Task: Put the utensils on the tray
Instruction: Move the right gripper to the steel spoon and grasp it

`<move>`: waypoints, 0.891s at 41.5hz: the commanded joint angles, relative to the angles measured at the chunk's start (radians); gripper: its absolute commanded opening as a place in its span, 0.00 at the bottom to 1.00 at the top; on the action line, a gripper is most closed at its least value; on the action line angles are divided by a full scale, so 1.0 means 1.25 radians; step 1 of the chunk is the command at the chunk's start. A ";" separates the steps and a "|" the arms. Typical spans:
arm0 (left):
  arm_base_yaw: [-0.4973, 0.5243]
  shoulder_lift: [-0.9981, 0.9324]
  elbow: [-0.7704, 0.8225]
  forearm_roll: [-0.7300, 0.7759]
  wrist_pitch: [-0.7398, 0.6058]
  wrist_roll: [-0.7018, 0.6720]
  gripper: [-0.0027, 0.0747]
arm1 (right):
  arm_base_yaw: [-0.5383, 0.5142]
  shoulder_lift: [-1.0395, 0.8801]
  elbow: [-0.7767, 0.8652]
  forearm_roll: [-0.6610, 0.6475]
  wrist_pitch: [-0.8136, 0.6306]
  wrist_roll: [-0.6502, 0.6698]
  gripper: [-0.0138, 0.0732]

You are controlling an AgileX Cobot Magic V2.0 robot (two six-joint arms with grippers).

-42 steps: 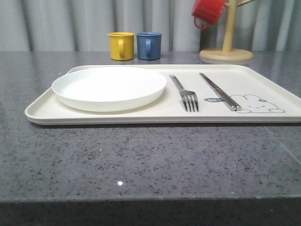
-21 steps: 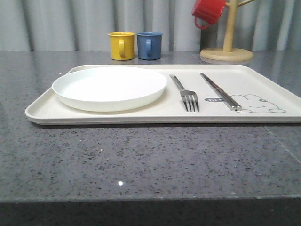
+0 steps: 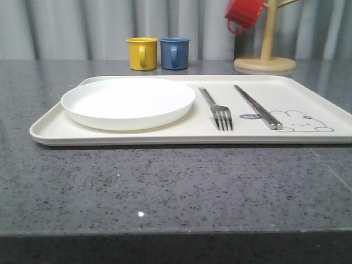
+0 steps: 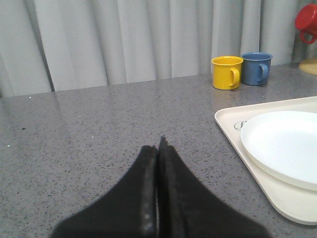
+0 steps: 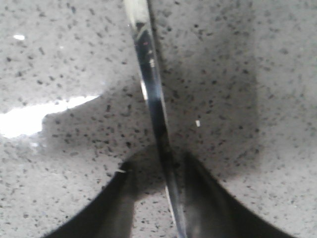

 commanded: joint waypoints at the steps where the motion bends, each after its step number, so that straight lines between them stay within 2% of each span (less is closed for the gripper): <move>1: 0.000 0.008 -0.024 -0.009 -0.069 -0.007 0.01 | -0.007 -0.036 -0.020 -0.011 0.013 -0.006 0.29; 7: 0.000 0.008 -0.024 -0.009 -0.069 -0.007 0.01 | -0.007 -0.036 -0.020 -0.011 0.024 -0.006 0.20; 17: 0.000 0.008 -0.024 -0.009 -0.069 -0.007 0.01 | -0.005 -0.069 -0.020 -0.005 0.037 -0.006 0.20; 24: 0.000 0.008 -0.024 -0.009 -0.069 -0.007 0.01 | 0.009 -0.124 -0.020 0.040 0.060 -0.006 0.20; 37: 0.000 0.008 -0.024 -0.009 -0.069 -0.007 0.01 | 0.126 -0.193 -0.021 0.083 0.086 0.009 0.20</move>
